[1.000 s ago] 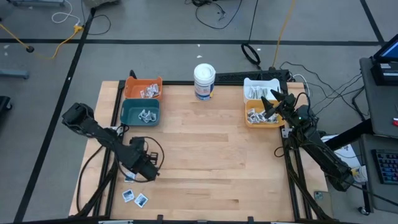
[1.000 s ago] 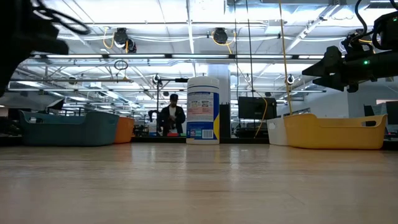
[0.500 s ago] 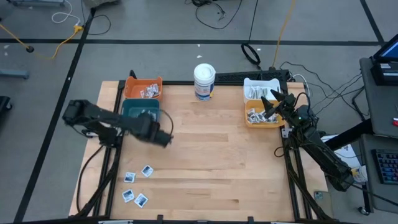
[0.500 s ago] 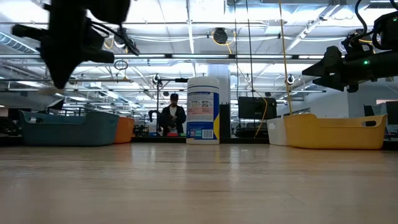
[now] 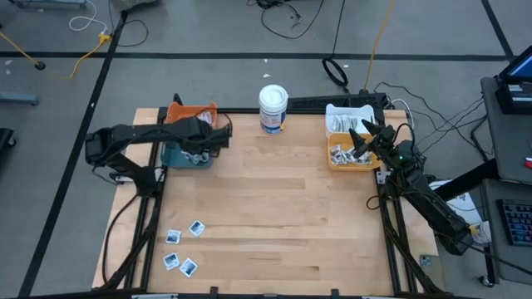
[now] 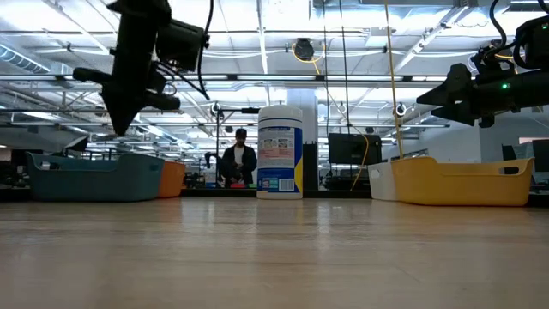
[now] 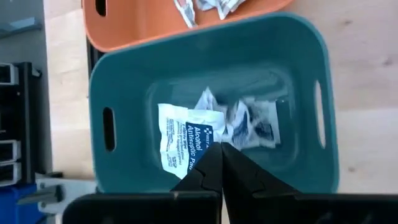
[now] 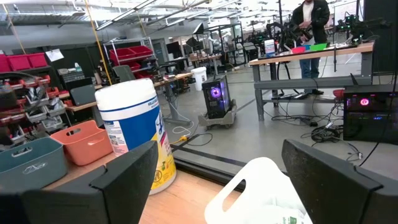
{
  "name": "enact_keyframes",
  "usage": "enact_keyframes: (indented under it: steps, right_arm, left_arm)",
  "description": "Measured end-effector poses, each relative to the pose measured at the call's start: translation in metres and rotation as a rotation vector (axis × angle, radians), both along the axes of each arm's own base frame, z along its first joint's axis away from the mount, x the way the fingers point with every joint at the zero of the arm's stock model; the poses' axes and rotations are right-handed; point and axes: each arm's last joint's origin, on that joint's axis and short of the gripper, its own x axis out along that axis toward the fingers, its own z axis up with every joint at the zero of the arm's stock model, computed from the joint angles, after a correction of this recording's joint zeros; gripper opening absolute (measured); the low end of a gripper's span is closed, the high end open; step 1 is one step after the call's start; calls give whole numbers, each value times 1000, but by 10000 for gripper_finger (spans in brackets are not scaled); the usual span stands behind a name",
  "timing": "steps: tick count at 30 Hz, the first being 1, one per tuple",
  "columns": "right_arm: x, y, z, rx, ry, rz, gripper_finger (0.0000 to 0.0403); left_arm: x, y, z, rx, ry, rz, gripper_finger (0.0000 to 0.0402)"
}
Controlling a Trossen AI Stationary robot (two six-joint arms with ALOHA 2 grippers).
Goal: Pick & Place First Aid Supplies
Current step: Put the blue pad into the blue bin
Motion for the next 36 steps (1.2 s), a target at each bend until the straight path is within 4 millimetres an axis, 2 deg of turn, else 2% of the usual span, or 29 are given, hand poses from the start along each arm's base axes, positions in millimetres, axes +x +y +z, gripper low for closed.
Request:
enact_keyframes:
  steps: [6, 12, 19, 23, 29, 32, 36]
  right_arm:
    - [0, 0, 0, 0, 0, 0, 337]
    - [0, 0, 0, 0, 0, 0, 337]
    - [0, 0, 0, 0, 0, 0, 337]
    - [0, 0, 0, 0, 0, 0, 337]
    - [0, 0, 0, 0, 0, 0, 337]
    - [0, 0, 0, 0, 0, 0, 337]
    - [0, 0, 0, 0, 0, 0, 337]
  left_arm:
    - [-4, 23, -22, 2, -35, 42, 0]
    - [-13, 31, -46, -22, -61, 88, 0]
    - [-17, 33, -50, -24, -60, 127, 12]
    - [-17, 33, -50, -26, -59, 124, 49]
    - [-18, 31, -48, -61, -76, 122, 147]
    - [-16, 28, -42, -122, -132, 114, 190]
    - [-14, 18, -30, -141, -199, 140, 224]
